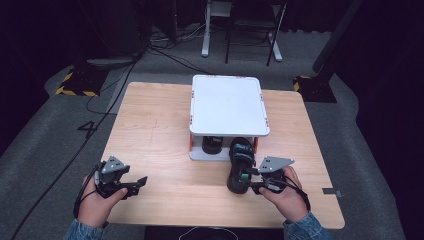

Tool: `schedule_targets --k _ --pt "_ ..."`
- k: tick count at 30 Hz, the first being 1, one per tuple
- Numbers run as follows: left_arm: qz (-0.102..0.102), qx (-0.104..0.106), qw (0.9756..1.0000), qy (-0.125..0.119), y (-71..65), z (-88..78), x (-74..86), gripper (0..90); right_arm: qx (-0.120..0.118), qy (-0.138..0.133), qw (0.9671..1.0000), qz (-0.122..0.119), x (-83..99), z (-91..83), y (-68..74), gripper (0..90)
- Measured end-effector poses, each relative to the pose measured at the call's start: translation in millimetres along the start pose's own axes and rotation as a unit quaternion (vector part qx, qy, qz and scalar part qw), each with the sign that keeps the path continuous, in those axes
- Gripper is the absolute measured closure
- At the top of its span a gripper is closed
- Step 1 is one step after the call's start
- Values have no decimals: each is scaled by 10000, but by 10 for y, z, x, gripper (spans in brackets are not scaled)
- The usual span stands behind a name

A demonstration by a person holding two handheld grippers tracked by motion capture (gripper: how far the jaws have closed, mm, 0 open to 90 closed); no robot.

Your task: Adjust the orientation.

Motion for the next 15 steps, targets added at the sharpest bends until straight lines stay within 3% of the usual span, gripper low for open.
schedule_targets --k 2,4,5,6,7,9,12,14,15 --pt "-6 0 10000 -3 -1 -3 -2 238 173 -314 9992 192 -30 -14 1 410" --pt "-23 -13 10000 -21 4 -7 -6 239 330 -572 9963 549 -32 -37 4 327" --pt "-23 -13 10000 -21 4 -7 -6 239 330 -572 9963 549 -32 -37 4 327" --pt "-10 -20 10000 -17 10 -3 -5 239 461 -643 9939 774 -14 -46 -5 287" --pt "-25 -7 10000 1 5 9 -2 239 766 -716 9870 1219 55 -33 -24 185" --pt "5 12 10000 16 -3 25 -3 239 838 -724 9814 1565 120 32 -1 155" --pt "25 21 10000 30 -15 36 -9 239 811 -740 9779 1778 146 111 28 158" --pt "60 34 10000 37 -19 37 -13 238 827 -678 9774 1822 151 177 34 161" --pt "29 27 10000 30 -19 37 -13 238 898 -650 9765 1848 147 203 6 201"
Point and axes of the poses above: each handheld gripper's, and its own axes: z roughly forward along the jaws, x roughly out of its underside, y roughly to its left, the point moved 7 cm from there along z, roughly forward along the jaws
